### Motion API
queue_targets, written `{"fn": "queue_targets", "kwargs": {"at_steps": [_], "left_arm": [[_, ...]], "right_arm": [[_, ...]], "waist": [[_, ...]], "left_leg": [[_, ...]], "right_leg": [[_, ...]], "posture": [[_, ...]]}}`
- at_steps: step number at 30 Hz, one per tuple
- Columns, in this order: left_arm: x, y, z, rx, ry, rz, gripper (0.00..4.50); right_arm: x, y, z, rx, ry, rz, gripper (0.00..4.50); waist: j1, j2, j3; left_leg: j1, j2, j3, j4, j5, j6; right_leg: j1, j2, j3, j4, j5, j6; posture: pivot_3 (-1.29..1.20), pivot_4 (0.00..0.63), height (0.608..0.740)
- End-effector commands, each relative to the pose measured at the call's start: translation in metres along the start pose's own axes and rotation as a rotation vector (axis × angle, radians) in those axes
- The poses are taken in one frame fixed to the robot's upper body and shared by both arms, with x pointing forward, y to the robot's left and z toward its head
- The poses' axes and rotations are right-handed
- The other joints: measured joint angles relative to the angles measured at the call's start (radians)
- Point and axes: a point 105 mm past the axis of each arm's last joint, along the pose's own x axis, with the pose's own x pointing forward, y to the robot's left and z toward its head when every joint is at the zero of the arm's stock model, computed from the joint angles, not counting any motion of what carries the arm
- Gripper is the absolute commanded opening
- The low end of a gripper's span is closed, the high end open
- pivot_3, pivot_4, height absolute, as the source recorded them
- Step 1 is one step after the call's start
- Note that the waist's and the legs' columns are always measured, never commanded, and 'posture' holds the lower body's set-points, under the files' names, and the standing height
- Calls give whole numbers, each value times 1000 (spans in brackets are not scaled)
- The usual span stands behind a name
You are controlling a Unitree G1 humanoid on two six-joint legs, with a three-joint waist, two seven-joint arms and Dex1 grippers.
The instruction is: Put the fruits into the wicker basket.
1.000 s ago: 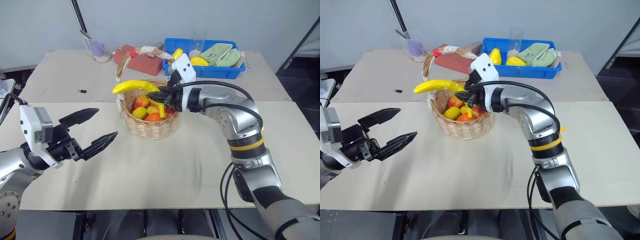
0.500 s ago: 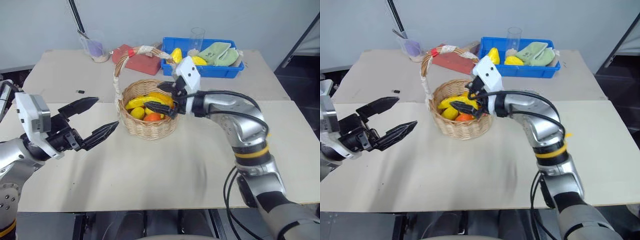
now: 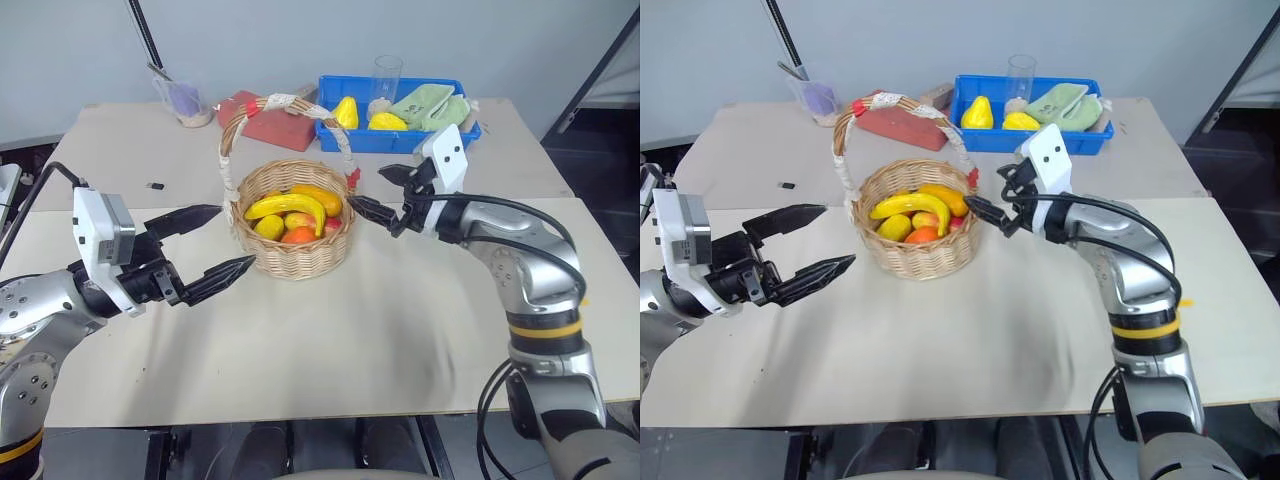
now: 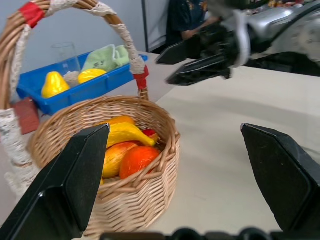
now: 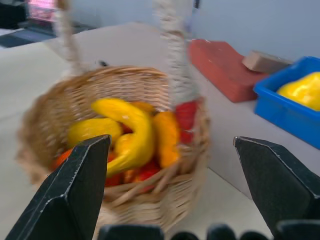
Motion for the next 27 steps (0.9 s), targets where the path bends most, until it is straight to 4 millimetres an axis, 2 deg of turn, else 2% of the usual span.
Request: {"fn": "queue_targets", "kwargs": {"at_steps": [1, 4, 5, 7, 14, 17, 22, 27], "left_arm": [[0, 2, 6, 45, 0, -2, 4500], [-1, 3, 7, 56, 6, 7, 4500], [-2, 2, 7, 56, 6, 10, 4500], [-3, 2, 7, 58, 7, 15, 4500], [-3, 2, 6, 65, 8, 28, 4500], [-2, 2, 6, 67, 3, 26, 4500], [3, 3, 8, 70, -14, 12, 4500], [15, 4, 14, 70, -51, -21, 4500]], "right_arm": [[16, -10, 15, -49, -61, -40, 4352], [24, -11, 18, -43, -77, -47, 4352], [27, -11, 18, -33, -81, -47, 4112], [31, -10, 18, -16, -88, -48, 3582], [40, -5, 16, 2, -90, -34, 1087], [41, -5, 17, -22, -91, -32, 180], [30, -14, 23, -90, -113, -62, 133], [-14, -55, 30, -179, -115, -203, 133]], "waist": [[-1, 0, 0], [-1, 0, 0], [-1, 0, 0], [0, 0, 0], [0, 0, 0], [-1, 0, 0], [2, 0, 0], [13, 0, 0]], "left_leg": [[0, 0, 0, 0, 0, 0], [-1, 0, 0, 0, 0, -1], [-1, 0, 0, -1, 1, -1], [-1, 0, 0, -1, 1, -1], [-1, 0, 0, -1, 1, -1], [-1, 0, 0, -1, 1, -2], [-2, 0, 0, -1, 1, -2], [-4, -1, -1, -1, 1, -2]], "right_leg": [[0, 0, 0, 0, 0, 0], [0, 0, 0, 1, 0, 0], [0, 0, 0, 3, 0, 0], [-1, 0, 0, 3, 0, 0], [-1, 0, 0, 4, 0, 0], [-1, 0, 0, 4, 0, 0], [-1, -1, 0, 4, 0, 0], [-2, -2, -1, 4, 0, 0]], "posture": [[0, 150, 740], [0, 150, 740], [0, 150, 740], [0, 150, 740], [0, 150, 740], [0, 150, 740], [0, 150, 740], [0, 150, 740]]}}
